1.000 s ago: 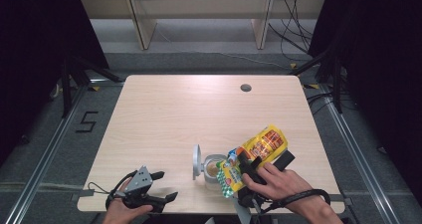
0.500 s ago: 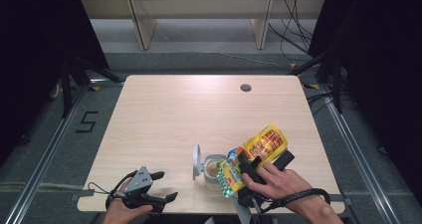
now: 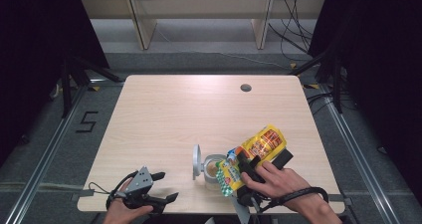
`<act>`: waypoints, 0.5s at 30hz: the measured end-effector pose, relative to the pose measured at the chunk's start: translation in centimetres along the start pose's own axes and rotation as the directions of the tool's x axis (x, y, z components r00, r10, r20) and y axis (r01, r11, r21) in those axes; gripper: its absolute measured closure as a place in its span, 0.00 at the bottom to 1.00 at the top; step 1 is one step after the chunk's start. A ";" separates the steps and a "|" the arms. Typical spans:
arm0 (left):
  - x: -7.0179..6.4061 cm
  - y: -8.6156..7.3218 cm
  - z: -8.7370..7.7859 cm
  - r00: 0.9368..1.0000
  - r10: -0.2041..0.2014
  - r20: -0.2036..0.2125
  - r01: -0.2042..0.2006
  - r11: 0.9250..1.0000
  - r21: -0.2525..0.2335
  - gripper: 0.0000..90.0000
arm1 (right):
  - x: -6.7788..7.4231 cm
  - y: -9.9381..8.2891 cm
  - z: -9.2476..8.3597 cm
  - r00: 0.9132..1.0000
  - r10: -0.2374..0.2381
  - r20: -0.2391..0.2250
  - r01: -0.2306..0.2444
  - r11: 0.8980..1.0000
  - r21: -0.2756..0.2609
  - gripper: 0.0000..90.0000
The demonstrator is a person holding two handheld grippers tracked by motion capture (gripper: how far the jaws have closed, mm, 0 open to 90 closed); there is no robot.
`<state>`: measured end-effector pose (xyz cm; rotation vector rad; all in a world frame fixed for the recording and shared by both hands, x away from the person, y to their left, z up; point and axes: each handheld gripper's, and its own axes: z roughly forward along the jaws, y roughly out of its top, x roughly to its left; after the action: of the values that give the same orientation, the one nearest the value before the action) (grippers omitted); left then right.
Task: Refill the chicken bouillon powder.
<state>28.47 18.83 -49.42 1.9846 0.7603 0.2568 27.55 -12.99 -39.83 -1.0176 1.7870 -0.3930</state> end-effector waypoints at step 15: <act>0.0 0.1 -0.1 1.000 0.009 -0.001 -0.009 1.000 -0.001 0.19 | -0.2 -0.1 -0.2 1.000 -0.014 0.001 0.014 1.000 -0.005 0.78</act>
<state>28.49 18.87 -49.35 1.9877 0.7523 0.2636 27.43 -12.87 -39.55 -1.0338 1.7814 -0.3969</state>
